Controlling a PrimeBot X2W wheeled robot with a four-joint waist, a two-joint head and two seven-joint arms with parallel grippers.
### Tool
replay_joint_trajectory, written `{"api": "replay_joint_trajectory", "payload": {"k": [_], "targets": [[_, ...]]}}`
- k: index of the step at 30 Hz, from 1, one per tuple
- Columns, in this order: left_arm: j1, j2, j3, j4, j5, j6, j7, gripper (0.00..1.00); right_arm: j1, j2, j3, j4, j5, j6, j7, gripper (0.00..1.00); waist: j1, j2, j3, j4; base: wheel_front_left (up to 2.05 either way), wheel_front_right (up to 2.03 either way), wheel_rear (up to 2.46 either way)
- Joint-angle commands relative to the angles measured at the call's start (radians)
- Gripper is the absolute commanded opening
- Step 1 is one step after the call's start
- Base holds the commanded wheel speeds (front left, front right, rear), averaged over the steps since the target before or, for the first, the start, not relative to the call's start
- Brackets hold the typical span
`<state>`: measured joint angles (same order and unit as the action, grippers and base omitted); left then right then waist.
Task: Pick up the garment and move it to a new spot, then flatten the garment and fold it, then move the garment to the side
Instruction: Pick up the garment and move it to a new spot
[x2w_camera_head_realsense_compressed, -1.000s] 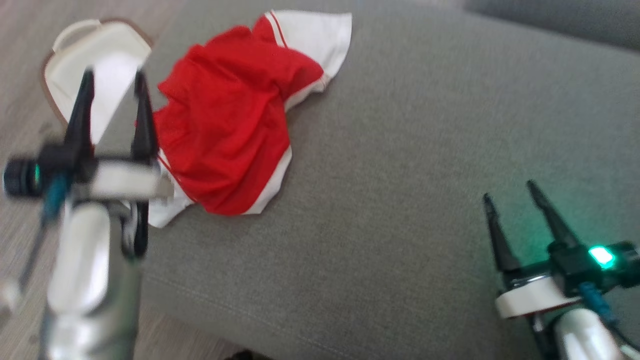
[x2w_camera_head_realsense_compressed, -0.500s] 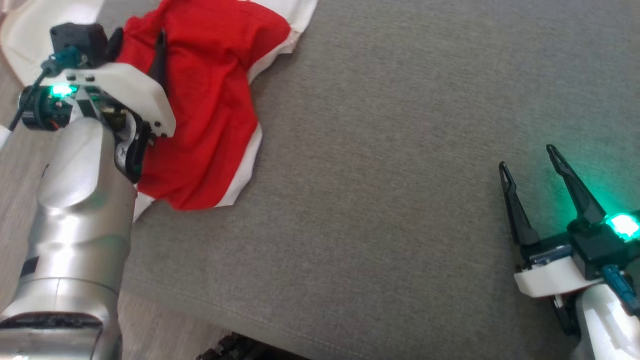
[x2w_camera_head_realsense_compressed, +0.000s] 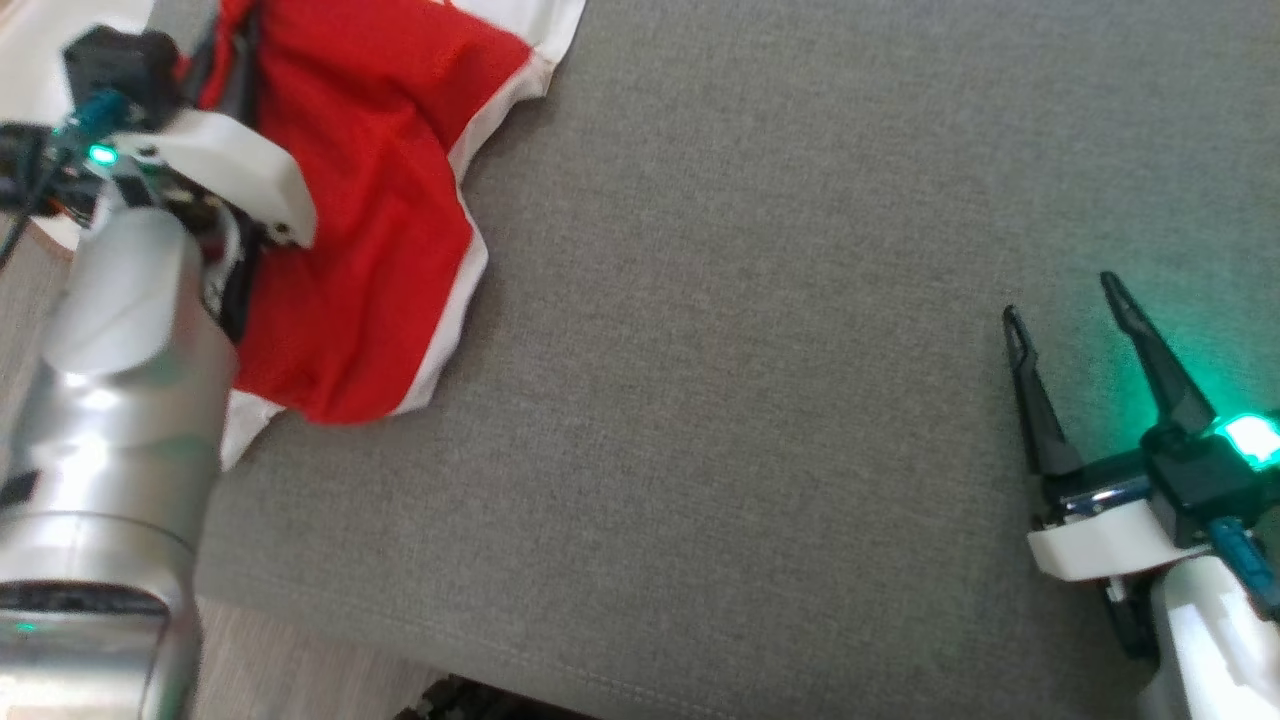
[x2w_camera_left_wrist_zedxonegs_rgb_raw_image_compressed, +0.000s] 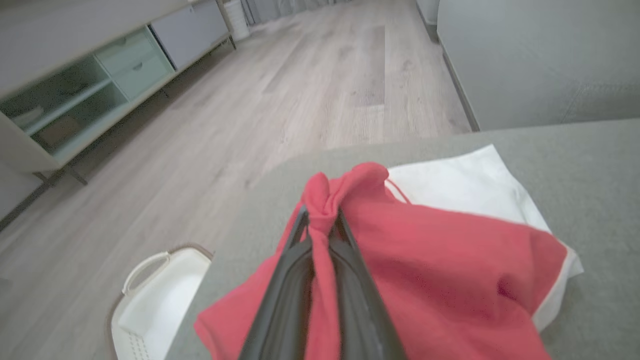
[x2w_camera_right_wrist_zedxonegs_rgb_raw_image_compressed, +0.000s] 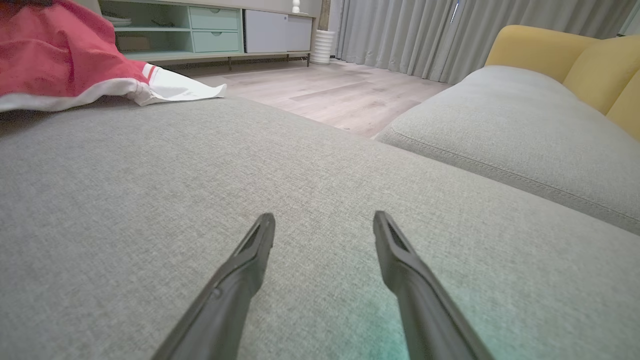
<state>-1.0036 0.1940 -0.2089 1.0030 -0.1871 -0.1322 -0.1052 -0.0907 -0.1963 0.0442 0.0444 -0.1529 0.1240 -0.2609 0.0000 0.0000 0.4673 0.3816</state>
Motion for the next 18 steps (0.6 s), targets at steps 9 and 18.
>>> {"api": "replay_joint_trajectory", "payload": {"k": [9,18], "targets": [[-0.116,0.128,-0.010,-0.167,0.052,0.030,-0.137,0.00,-0.004,0.079,0.057,0.038,0.030,0.007,-0.001,1.00,0.0000,0.0000,-0.165,-0.060,0.00,0.00,0.00],[-0.088,0.178,-0.113,-0.436,0.076,0.008,-0.058,0.00,0.034,0.137,0.083,0.069,0.057,0.007,-0.001,1.00,0.0000,0.0000,-0.356,-0.232,0.00,0.00,0.00]]}}
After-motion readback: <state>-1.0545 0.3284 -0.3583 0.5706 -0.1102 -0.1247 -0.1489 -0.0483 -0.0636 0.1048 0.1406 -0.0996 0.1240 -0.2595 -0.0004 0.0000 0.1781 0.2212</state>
